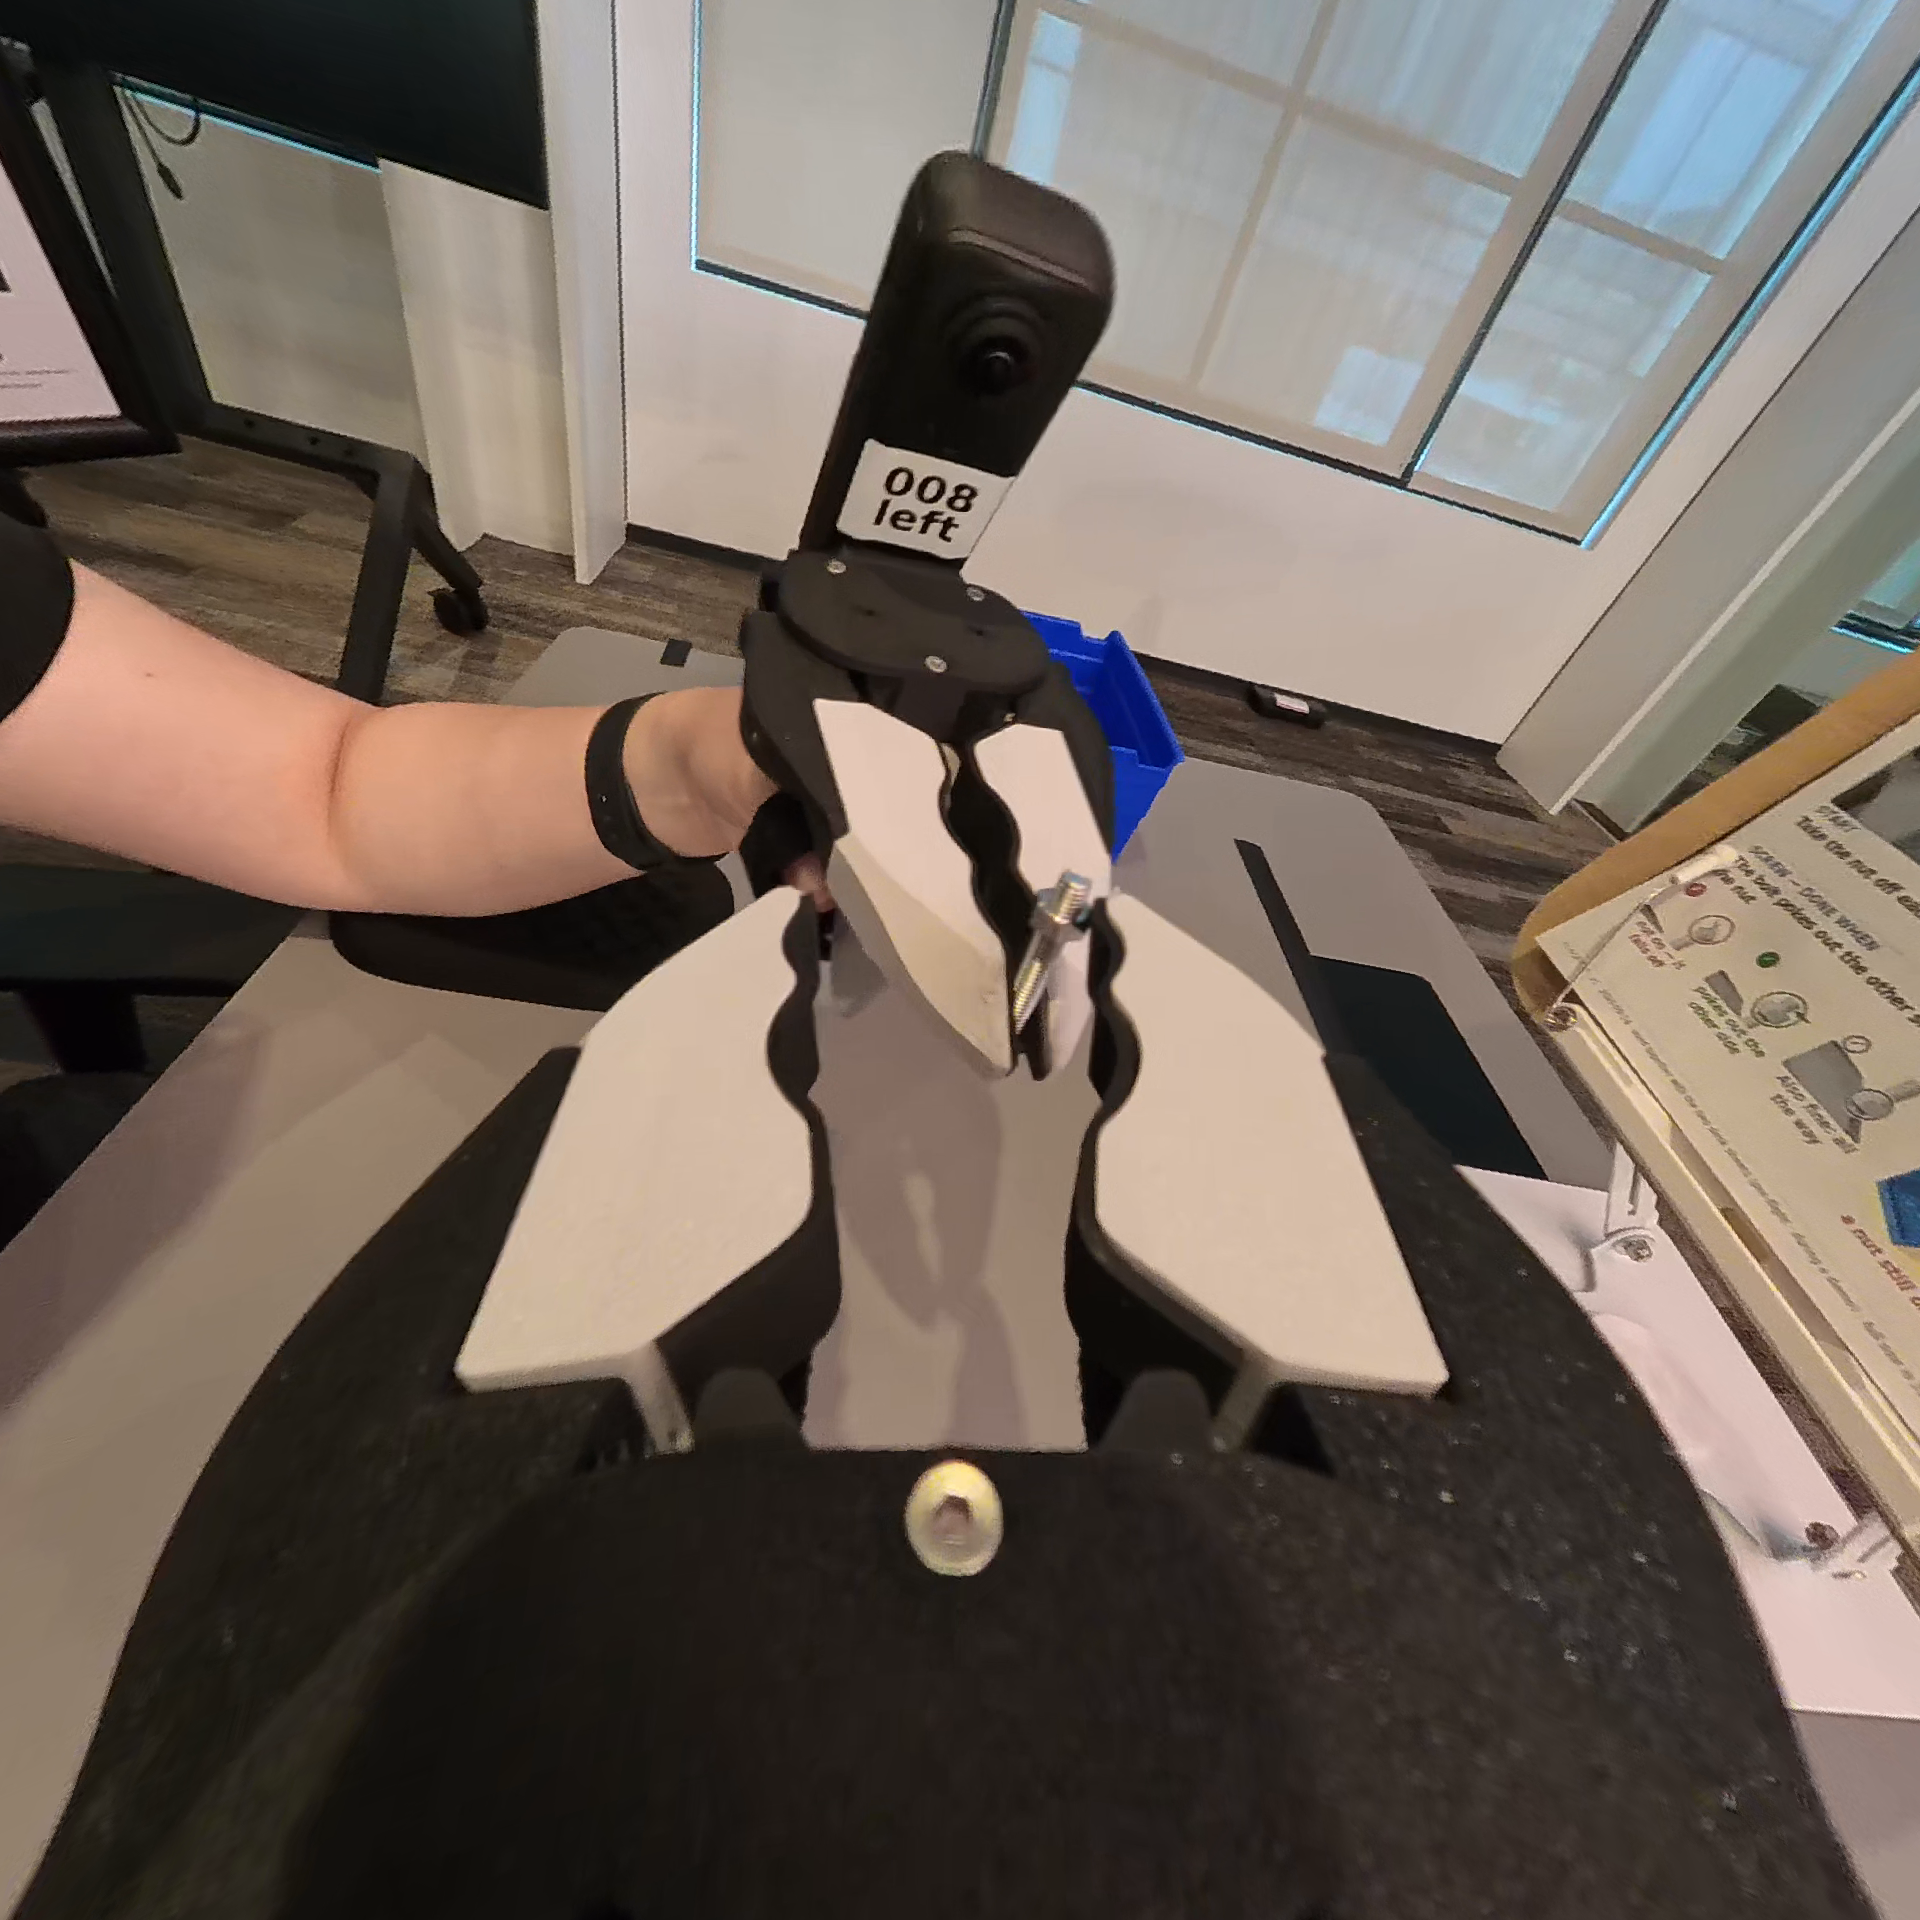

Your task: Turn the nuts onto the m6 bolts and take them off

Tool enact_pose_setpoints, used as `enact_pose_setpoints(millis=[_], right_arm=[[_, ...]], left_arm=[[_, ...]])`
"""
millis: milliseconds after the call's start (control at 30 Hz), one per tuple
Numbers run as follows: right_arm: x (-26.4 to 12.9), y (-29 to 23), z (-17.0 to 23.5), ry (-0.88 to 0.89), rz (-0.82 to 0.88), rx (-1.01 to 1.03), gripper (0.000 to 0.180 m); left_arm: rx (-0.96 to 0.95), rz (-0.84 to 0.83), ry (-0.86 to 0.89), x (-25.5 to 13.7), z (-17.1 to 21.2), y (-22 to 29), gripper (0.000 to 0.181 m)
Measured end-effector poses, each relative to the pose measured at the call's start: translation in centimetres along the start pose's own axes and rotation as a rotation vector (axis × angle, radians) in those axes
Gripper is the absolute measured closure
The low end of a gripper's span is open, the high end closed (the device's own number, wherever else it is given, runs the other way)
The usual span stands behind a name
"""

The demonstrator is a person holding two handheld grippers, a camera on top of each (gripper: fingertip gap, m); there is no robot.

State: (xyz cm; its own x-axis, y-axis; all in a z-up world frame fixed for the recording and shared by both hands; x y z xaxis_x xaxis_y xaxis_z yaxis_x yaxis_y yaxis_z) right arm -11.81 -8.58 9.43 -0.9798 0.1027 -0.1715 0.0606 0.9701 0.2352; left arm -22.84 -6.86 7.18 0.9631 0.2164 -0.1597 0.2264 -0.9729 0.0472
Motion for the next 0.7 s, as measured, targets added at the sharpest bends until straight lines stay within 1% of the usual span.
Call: enact_pose_setpoints(millis=[67,100,133,167,233,367,567,700], right_arm=[[-0.1,-0.1,0.0,-0.023,0.01,-0.021,0.127],[-0.4,-0.3,-0.1,-0.023,-0.002,-0.028,0.133],[-0.7,-0.7,-0.3,-0.005,-0.059,-0.03,0.149],[-1.0,-0.9,-0.6,0.029,-0.078,-0.021,0.149],[-1.4,-0.2,-1.0,0.059,-0.012,-0.004,0.147],[-1.3,1.1,0.1,0.02,0.066,0.055,0.148],[-0.3,1.5,1.0,0.049,0.005,0.134,0.162],[-0.1,1.6,0.9,0.13,-0.051,0.196,0.168]], left_arm=[[-0.001,-0.014,0.0,-0.2,0.0,-0.3,0.176],[-0.004,-0.023,0.003,-0.3,0.0,-0.4,0.176],[-0.012,-0.037,0.011,-0.5,-0.1,-0.7,0.176],[-0.026,-0.036,0.019,-0.6,-0.2,-0.8,0.176],[-0.047,-0.01,0.031,-0.7,-0.3,-0.8,0.176],[-0.036,0.009,0.032,-0.5,-0.3,-0.3,0.176],[-0.026,0.025,0.03,-0.5,-0.4,0.0,0.176],[-0.017,0.034,0.027,-0.5,-0.4,0.1,0.176]])
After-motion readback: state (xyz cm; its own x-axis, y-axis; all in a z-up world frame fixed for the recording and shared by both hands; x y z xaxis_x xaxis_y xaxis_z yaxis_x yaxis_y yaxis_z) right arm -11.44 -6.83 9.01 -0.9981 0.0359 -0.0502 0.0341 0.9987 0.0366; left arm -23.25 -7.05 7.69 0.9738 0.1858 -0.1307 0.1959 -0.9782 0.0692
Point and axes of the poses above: each gripper's, where its closed fingertips meet, x out along the fingers, z out of its underside, y = z × x across the jaws, the point moved 7 cm from there along -x, back along the fingers, and after that the axes turned 4 degrees about -z, right-handed, at the moved point
